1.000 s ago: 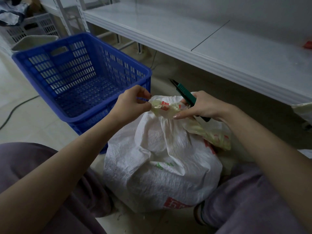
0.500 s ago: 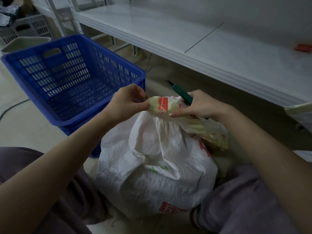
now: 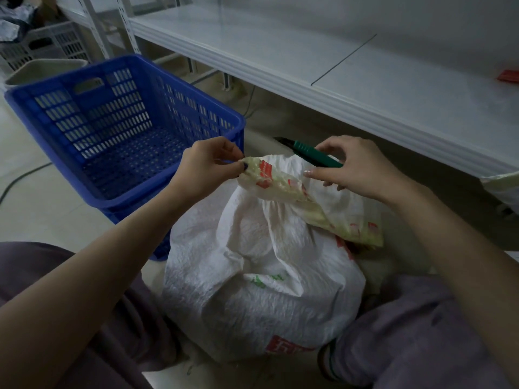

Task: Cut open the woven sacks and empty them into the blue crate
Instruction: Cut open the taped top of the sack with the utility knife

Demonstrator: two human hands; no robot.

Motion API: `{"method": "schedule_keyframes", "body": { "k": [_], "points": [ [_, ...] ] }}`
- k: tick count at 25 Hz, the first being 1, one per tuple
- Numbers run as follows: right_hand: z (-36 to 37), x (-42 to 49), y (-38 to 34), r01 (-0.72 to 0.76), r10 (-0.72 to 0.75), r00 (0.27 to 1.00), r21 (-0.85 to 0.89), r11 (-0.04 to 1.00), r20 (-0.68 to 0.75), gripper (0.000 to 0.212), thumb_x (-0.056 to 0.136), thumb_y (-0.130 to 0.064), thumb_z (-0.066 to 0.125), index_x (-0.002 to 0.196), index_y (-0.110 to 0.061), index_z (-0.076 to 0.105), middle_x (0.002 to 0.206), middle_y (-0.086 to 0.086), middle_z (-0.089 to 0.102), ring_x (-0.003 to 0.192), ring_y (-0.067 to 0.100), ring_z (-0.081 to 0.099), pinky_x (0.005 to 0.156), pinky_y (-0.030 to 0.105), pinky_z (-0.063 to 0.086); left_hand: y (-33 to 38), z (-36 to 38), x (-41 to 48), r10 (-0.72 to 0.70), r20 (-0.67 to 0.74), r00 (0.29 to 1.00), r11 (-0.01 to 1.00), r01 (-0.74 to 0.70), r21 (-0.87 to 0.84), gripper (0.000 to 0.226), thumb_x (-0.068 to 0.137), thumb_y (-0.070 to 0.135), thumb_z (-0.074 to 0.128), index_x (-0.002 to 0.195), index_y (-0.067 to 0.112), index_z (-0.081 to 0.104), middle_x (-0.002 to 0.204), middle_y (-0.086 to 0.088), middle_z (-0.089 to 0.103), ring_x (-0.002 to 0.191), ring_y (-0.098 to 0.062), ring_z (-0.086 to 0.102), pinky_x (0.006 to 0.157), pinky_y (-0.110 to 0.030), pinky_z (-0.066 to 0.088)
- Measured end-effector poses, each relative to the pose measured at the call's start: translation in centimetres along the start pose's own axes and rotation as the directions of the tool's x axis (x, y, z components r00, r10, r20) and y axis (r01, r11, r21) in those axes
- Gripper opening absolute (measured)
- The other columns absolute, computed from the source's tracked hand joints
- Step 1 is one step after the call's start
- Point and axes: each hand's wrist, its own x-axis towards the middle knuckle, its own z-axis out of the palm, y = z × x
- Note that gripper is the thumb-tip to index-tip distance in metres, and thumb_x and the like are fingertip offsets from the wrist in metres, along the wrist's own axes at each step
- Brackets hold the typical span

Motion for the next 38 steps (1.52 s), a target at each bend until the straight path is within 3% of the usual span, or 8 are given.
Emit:
{"method": "schedule_keyframes", "body": {
  "k": [2,6,11,17,21,25,30,38],
  "points": [
    [-0.3,-0.8,-0.4,0.035,-0.036,0.999,0.036,0.999,0.031,0.036,0.08,-0.036,0.072,0.112,-0.02,0.065,0.089,-0.005,0.067,0.066,0.006,0.068,0.059,0.022,0.058,0.1,0.1,-0.2,0.008,0.0,1.0,1.0,-0.008,0.011,0.006,0.081,0.017,0.071,0.084,0.019,0.067,0.085,0.01,0.069,0.074,0.004,0.065,0.067,-0.005,0.049],
    [0.5,-1.9,-0.9,0.158,-0.137,0.981,-0.157,0.975,0.134,0.03,0.088,-0.039,0.062,0.109,-0.018,0.065,0.073,-0.011,0.062,0.057,0.005,0.065,0.063,0.032,0.058,0.0,0.3,-0.6,0.003,0.027,1.0,0.999,-0.004,0.049,0.005,0.081,0.017,0.071,0.08,0.021,0.068,0.079,0.014,0.067,0.068,0.012,0.061,0.062,0.0,0.045],
    [0.8,-2.1,-1.5,0.268,-0.218,0.959,-0.319,0.909,0.183,0.028,0.09,-0.041,0.058,0.096,-0.015,0.066,0.065,-0.015,0.049,0.051,0.001,0.051,0.051,0.022,0.043,-0.6,0.3,-0.8,-0.008,0.028,1.0,0.996,0.006,0.084,0.004,0.081,0.019,0.071,0.08,0.022,0.07,0.079,0.009,0.069,0.07,0.007,0.062,0.063,-0.002,0.047],
    [1.7,-2.0,-1.9,0.308,-0.256,0.949,-0.362,0.88,0.186,0.032,0.092,-0.044,0.056,0.099,-0.014,0.067,0.074,-0.002,0.06,0.052,0.001,0.046,0.057,0.024,0.042,-0.4,0.6,-1.0,0.003,0.024,1.0,0.994,-0.006,0.107,0.002,0.081,0.02,0.072,0.083,0.019,0.073,0.075,0.012,0.067,0.068,0.007,0.061,0.063,-0.002,0.047],
    [2.0,-2.0,-2.1,0.301,-0.243,0.95,-0.369,0.88,0.196,0.031,0.092,-0.043,0.056,0.101,-0.016,0.068,0.072,-0.007,0.055,0.051,-0.001,0.045,0.063,0.031,0.05,-0.4,0.5,-0.9,0.006,0.036,0.999,0.991,-0.011,0.136,0.001,0.081,0.022,0.072,0.081,0.022,0.073,0.076,0.007,0.069,0.071,-0.004,0.063,0.064,-0.012,0.05],
    [2.7,-1.7,-2.1,0.298,-0.243,0.954,-0.463,0.835,0.176,0.034,0.092,-0.046,0.053,0.103,-0.017,0.066,0.066,-0.009,0.046,0.053,0.004,0.039,0.055,0.027,0.036,-0.6,0.4,-0.7,0.015,0.037,0.999,0.987,-0.021,0.159,0.003,0.081,0.022,0.071,0.083,0.02,0.073,0.078,0.004,0.07,0.072,-0.005,0.063,0.066,-0.011,0.049],
    [4.1,-2.0,-2.8,0.301,-0.253,0.954,-0.508,0.807,0.162,0.036,0.094,-0.045,0.05,0.108,-0.015,0.064,0.085,0.004,0.061,0.077,0.021,0.058,0.065,0.033,0.046,-0.8,0.3,-0.8,0.055,0.025,0.998,0.974,-0.059,0.219,0.003,0.083,0.018,0.07,0.081,0.015,0.071,0.077,0.0,0.069,0.067,-0.007,0.062,0.063,-0.01,0.05],
    [5.7,-2.1,-4.0,0.269,-0.218,0.963,-0.603,0.751,0.159,0.032,0.097,-0.035,0.046,0.11,-0.01,0.061,0.099,0.011,0.062,0.09,0.029,0.061,0.065,0.033,0.036,-0.8,0.7,-1.1,0.136,0.067,0.988,0.916,-0.151,0.372,0.009,0.083,0.018,0.069,0.086,0.01,0.071,0.077,0.005,0.064,0.064,-0.002,0.057,0.066,-0.003,0.044]
  ]
}}
